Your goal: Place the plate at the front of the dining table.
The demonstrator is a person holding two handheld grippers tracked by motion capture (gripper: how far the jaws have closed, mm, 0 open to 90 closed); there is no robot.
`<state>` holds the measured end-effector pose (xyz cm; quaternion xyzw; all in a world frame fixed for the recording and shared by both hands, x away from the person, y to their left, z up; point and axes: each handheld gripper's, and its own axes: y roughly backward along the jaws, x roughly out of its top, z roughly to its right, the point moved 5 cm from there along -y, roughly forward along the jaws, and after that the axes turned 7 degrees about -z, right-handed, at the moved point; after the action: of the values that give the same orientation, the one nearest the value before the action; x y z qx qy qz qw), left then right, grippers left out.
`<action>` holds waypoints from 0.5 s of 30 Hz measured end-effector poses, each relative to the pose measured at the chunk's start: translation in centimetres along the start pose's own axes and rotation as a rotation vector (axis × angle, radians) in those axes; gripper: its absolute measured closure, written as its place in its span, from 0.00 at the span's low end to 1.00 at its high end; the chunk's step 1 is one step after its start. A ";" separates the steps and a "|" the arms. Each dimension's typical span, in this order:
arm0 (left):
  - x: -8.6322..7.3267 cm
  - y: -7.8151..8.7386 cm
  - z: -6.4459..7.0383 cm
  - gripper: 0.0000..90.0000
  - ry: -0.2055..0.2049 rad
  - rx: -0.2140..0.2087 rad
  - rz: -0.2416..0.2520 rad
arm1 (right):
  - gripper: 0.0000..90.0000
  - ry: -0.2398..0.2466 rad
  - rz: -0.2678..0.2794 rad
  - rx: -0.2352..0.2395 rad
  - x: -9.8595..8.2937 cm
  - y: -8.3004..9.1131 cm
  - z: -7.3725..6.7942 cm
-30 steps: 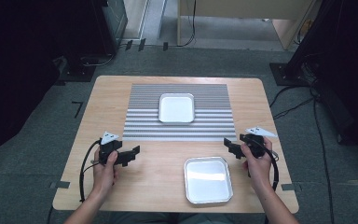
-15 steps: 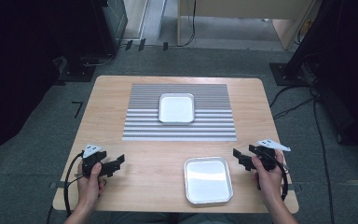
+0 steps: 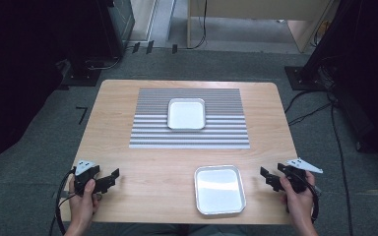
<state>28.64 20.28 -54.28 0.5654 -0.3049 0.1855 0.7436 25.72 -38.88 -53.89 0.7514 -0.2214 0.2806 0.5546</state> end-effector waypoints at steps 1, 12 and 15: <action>0.0 0.1 -0.2 0.20 -0.002 0.012 0.003 | 0.25 -0.005 -0.001 -0.004 -0.2 0.1 0.3; -1.0 0.7 -2.2 0.20 -0.054 0.097 -0.036 | 0.25 0.019 -0.030 -0.114 -1.9 0.9 2.3; -1.2 0.6 -1.9 0.19 -0.097 0.124 -0.048 | 0.25 0.028 -0.041 -0.147 -2.3 0.7 2.4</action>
<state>27.88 22.36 -55.01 0.6260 -0.3149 0.1584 0.6956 23.99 -41.29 -55.50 0.7090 -0.2180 0.2627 0.6170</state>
